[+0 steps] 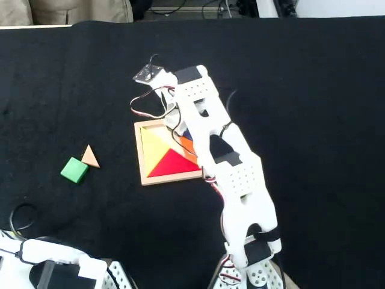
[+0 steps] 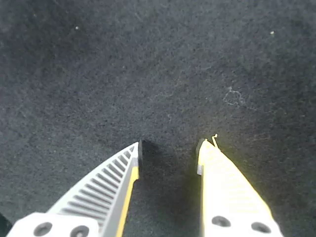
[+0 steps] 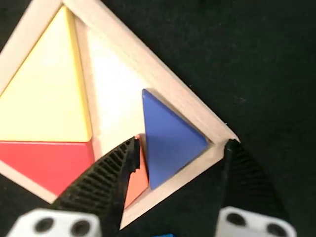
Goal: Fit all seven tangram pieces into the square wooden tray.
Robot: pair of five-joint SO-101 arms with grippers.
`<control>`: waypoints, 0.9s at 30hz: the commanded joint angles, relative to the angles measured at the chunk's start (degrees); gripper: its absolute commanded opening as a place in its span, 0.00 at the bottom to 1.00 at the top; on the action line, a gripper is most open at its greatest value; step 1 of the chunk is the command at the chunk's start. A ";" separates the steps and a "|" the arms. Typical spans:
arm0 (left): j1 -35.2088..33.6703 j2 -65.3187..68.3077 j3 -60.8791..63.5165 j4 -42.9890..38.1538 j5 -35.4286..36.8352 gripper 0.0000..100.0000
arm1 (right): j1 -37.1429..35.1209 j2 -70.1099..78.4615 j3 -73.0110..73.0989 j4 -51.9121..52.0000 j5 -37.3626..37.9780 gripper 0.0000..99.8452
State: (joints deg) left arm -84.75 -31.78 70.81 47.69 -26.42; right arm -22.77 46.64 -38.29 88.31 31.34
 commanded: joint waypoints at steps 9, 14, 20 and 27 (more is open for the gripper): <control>0.48 0.62 1.54 0.09 -0.70 0.20 | -7.91 -4.88 -6.29 7.21 0.35 0.01; 0.48 0.62 1.54 0.09 -0.79 0.20 | -6.77 -1.01 -6.64 6.51 0.44 0.01; 0.57 0.62 1.54 0.09 -0.79 0.20 | -2.55 1.71 -6.29 6.86 0.53 0.01; 0.57 0.62 1.54 0.09 -0.70 0.20 | -1.41 1.89 -6.20 7.74 0.70 0.01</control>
State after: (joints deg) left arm -84.75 -31.78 70.81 47.69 -26.51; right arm -25.41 49.27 -42.33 95.52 31.34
